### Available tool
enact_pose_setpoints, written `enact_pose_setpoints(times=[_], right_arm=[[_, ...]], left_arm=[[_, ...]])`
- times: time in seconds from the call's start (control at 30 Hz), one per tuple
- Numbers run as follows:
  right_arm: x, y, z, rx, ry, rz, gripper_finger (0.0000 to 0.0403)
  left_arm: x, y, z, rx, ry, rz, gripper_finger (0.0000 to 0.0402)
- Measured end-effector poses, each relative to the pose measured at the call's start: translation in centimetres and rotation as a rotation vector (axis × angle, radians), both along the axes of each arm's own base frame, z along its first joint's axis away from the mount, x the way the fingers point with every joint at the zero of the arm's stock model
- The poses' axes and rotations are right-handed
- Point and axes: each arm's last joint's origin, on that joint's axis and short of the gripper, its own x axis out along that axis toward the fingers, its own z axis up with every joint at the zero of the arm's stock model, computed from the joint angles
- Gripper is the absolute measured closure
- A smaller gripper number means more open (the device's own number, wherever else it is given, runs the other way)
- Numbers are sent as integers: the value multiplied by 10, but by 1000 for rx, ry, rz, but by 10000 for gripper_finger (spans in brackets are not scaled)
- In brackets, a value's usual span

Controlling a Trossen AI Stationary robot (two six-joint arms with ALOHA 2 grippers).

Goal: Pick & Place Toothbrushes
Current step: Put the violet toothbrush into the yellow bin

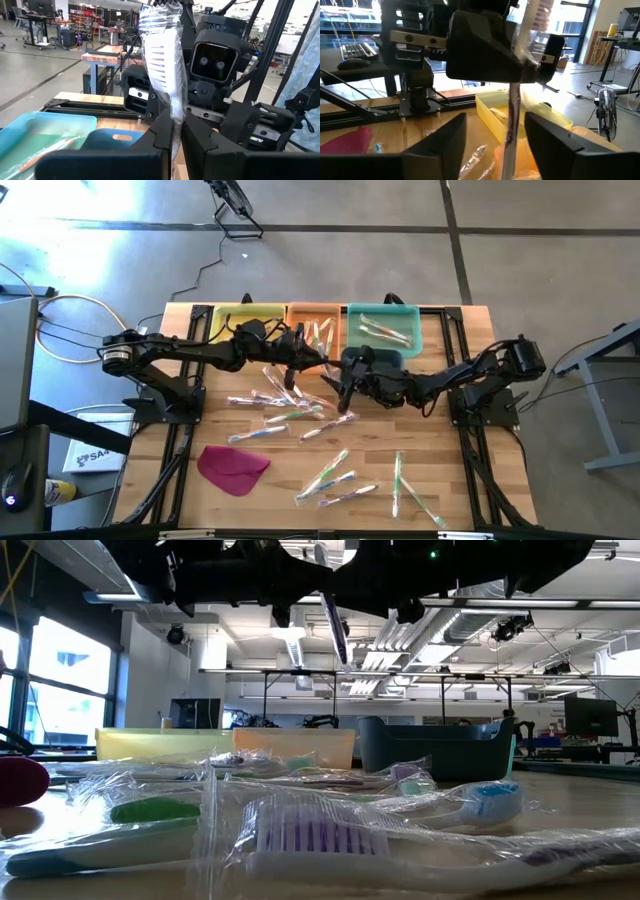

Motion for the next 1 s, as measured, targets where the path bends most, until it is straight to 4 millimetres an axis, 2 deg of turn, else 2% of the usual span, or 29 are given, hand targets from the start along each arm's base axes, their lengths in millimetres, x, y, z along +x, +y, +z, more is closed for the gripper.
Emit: enact_pose_setpoints(times=[0.1, 0.23, 0.4, 0.6, 0.73, 1.0], right_arm=[[-5, 5, 5, -36, 24, -16, 178], [-17, 13, 13, -60, 85, -123, 161], [-30, 23, 19, -71, 142, -174, 160], [-33, 27, 15, -19, 170, -157, 175], [-34, 23, 9, 20, 206, -178, 187], [-33, 13, 6, 94, 201, -192, 209]], left_arm=[[-2, 4, 1, 0, 3, 11, 386], [-9, 15, 4, -1, 12, 47, 386], [-24, 29, 15, 5, 10, 76, 387], [-53, 46, 24, 12, 110, 173, 387], [-76, 54, 27, 22, 202, 304, 387], [-113, 62, 26, 47, 403, 678, 387]])
